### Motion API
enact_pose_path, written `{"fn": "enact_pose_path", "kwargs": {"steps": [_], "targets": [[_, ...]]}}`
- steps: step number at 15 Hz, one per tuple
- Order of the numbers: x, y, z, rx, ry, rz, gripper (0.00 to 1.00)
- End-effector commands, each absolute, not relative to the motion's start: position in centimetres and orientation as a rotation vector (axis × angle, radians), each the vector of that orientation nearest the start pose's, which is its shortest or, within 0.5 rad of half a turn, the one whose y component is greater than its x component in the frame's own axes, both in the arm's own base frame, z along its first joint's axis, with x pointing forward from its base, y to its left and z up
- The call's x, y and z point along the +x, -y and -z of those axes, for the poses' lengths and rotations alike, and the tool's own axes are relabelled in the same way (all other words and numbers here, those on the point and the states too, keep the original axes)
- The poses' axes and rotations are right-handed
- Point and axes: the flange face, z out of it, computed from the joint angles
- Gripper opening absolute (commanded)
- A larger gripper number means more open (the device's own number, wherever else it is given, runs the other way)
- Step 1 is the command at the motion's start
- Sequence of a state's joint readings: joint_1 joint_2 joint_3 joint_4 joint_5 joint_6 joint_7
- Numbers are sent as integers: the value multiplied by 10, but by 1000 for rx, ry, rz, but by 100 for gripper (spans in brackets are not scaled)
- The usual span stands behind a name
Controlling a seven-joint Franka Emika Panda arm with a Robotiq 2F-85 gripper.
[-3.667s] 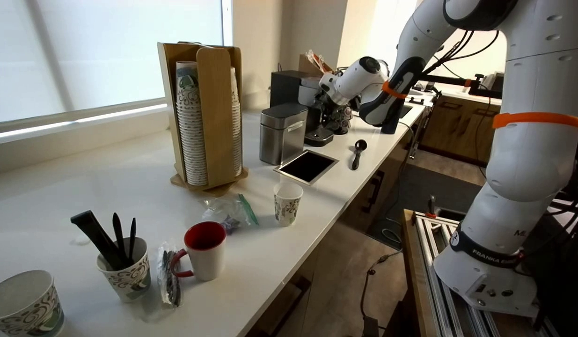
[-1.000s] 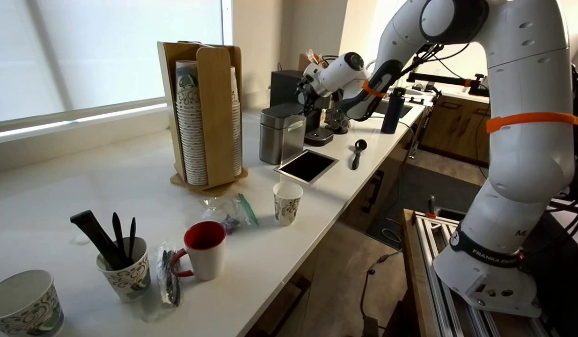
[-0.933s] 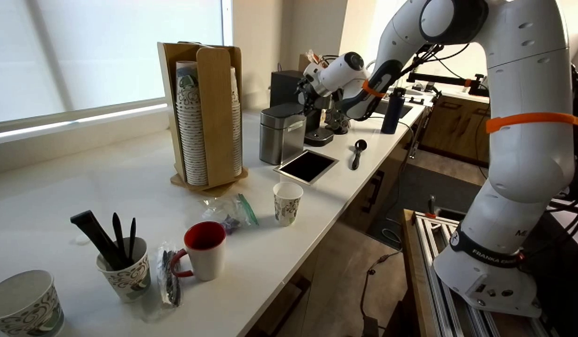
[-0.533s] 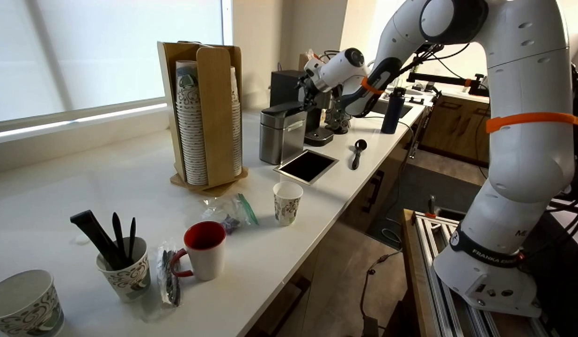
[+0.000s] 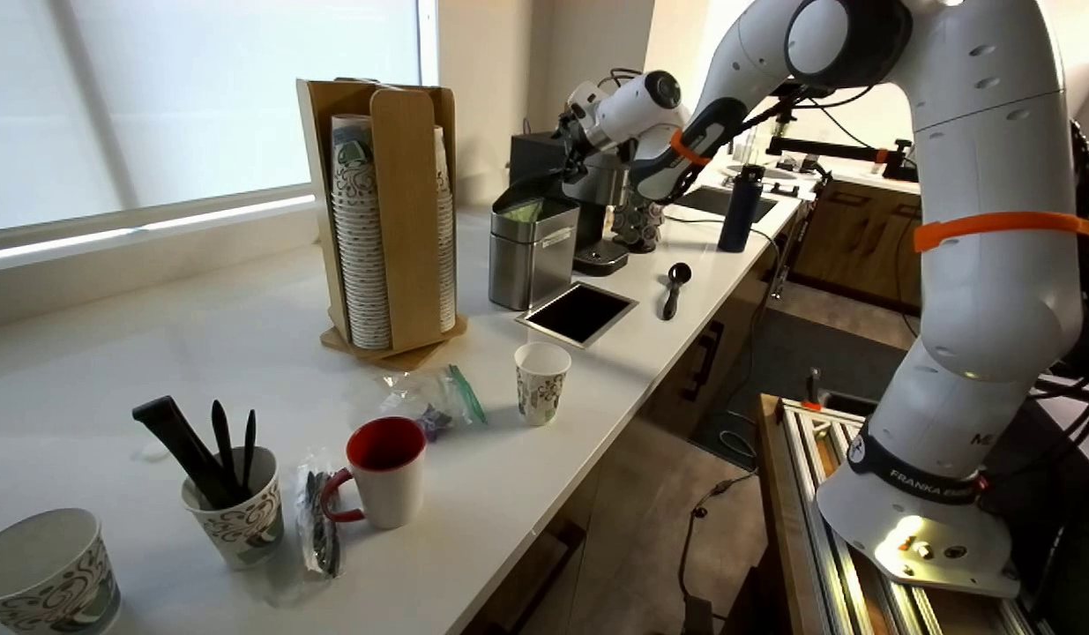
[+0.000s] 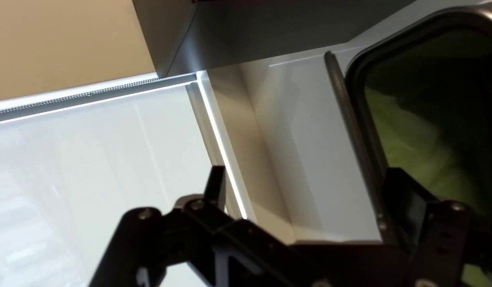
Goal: Open the lid of the bin
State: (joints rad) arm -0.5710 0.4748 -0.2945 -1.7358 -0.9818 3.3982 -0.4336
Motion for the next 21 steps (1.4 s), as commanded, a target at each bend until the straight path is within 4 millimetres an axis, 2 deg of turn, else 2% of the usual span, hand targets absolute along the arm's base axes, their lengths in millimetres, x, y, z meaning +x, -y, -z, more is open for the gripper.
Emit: {"fn": "enact_pose_path", "kwargs": {"steps": [1, 4, 7, 9, 11, 13, 14, 16, 19, 21], "targets": [[564, 435, -411, 1967, -777, -637, 100], [590, 434, -409, 1998, -750, -617, 100], [596, 434, -422, 2019, -700, -618, 100], [584, 437, -436, 2008, -658, -629, 100], [562, 439, -443, 2010, -653, -635, 100], [534, 423, -434, 2038, -717, -627, 100], [528, 416, -427, 2047, -753, -634, 100], [503, 413, -419, 2073, -753, -623, 100], [501, 429, -408, 2076, -733, -627, 100], [512, 445, -411, 2038, -721, -621, 100]]}}
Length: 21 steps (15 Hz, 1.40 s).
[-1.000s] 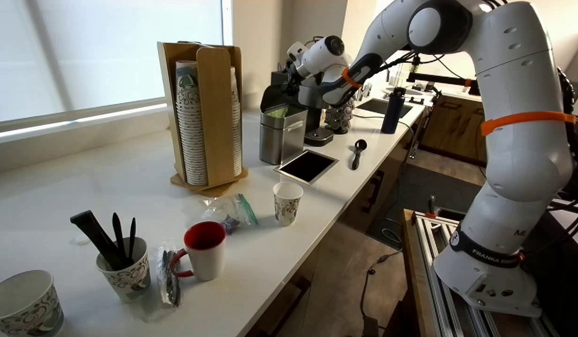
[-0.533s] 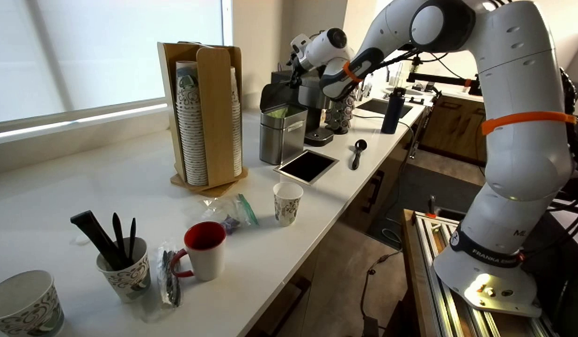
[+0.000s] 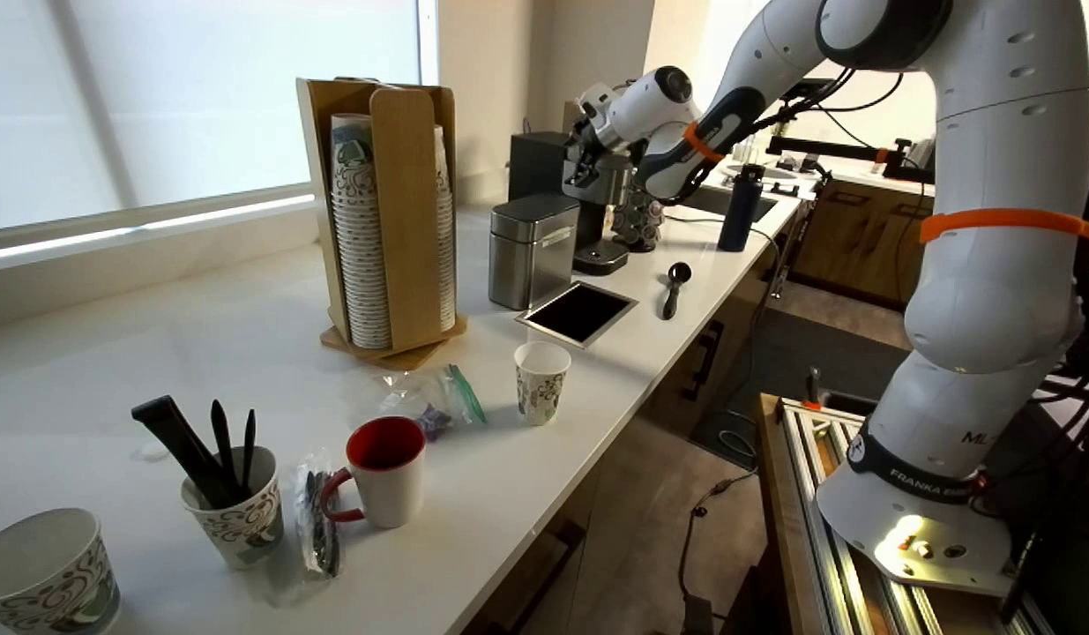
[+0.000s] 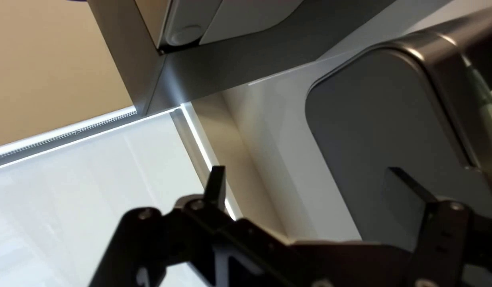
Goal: Open the lid of the bin
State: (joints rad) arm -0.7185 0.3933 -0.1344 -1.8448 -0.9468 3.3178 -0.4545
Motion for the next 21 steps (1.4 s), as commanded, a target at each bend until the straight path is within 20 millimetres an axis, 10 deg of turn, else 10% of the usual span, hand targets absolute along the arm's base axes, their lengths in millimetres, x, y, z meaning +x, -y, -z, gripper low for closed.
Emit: {"fn": "enact_pose_path", "kwargs": {"steps": [1, 5, 13, 21], "targets": [[517, 448, -408, 2033, -722, -617, 100], [516, 417, -392, 2117, -767, -588, 100], [439, 398, -391, 2125, -860, -507, 100], [450, 390, -356, 2180, -894, -512, 100]]}}
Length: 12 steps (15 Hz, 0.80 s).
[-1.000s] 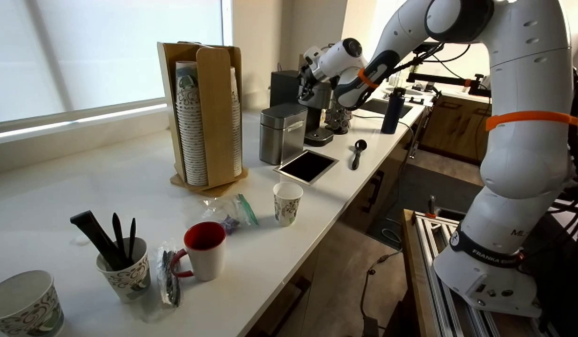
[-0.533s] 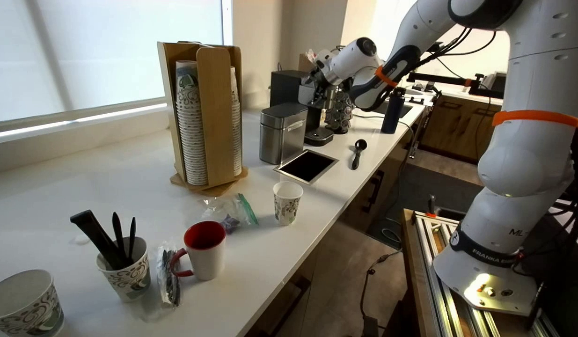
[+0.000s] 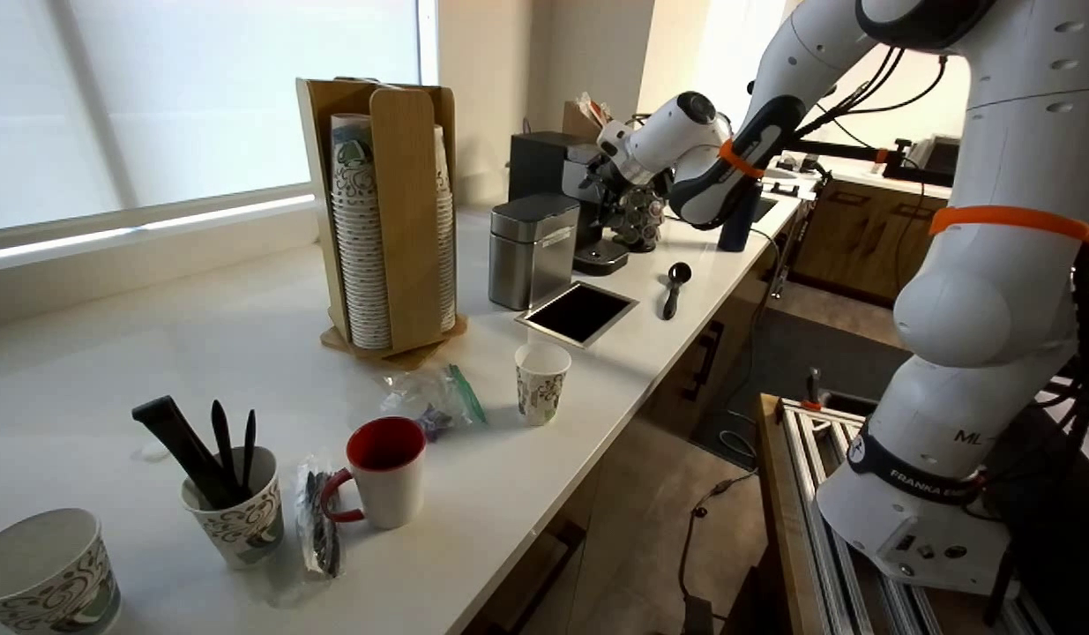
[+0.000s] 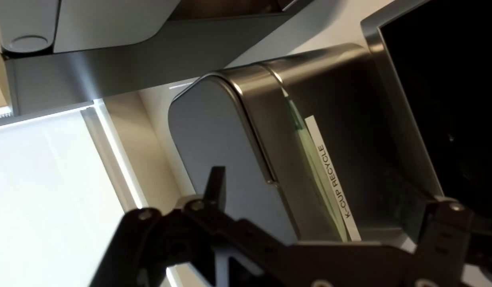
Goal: Open the lid of the bin
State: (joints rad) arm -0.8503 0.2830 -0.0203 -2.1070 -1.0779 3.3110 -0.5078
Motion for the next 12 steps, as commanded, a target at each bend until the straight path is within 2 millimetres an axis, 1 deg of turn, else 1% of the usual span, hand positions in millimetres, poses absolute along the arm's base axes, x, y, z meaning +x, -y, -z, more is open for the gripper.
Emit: {"fn": "enact_pose_path", "kwargs": {"steps": [1, 4, 6, 8, 12], "targets": [[454, 389, -354, 2180, -896, -529, 100], [473, 390, -356, 2161, -906, -542, 100], [485, 393, -361, 2143, -903, -555, 100], [496, 394, -360, 2137, -905, -560, 100], [506, 397, -352, 2145, -907, -550, 100]]}}
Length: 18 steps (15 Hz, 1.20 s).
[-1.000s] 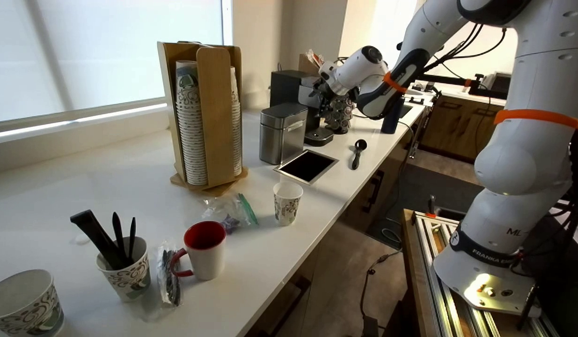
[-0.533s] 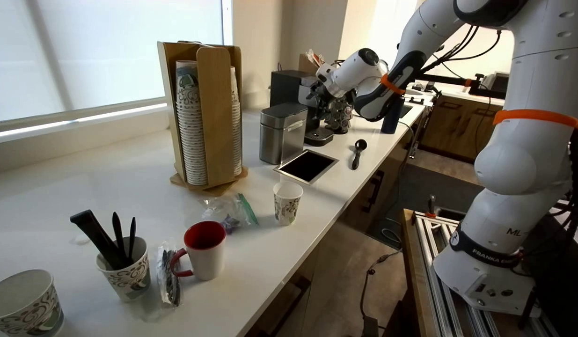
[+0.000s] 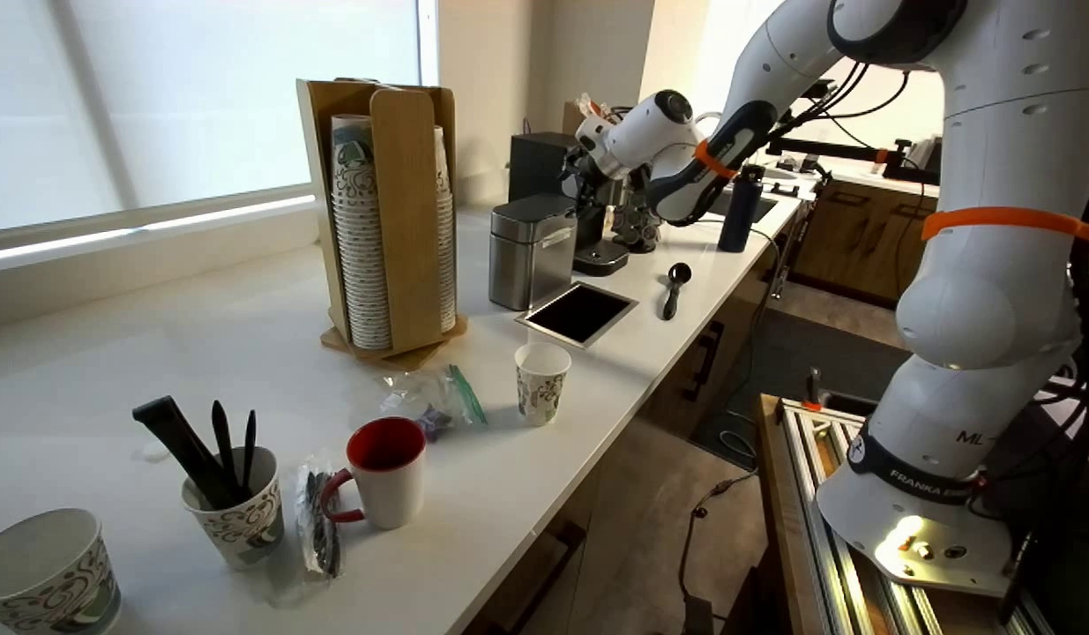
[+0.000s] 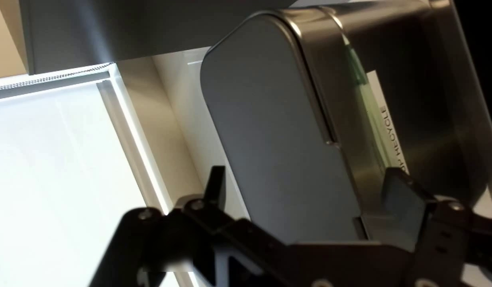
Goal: Open the lid of the bin
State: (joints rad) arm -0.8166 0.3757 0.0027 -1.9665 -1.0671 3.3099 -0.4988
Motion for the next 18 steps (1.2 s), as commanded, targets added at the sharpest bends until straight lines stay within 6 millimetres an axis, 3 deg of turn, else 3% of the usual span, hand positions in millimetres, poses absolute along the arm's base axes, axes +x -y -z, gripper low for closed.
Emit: {"fn": "enact_pose_path", "kwargs": {"steps": [1, 9, 18], "targets": [[509, 398, -349, 2147, -907, -551, 100], [521, 412, -349, 2131, -887, -568, 100], [521, 417, -375, 2087, -863, -589, 100]]}}
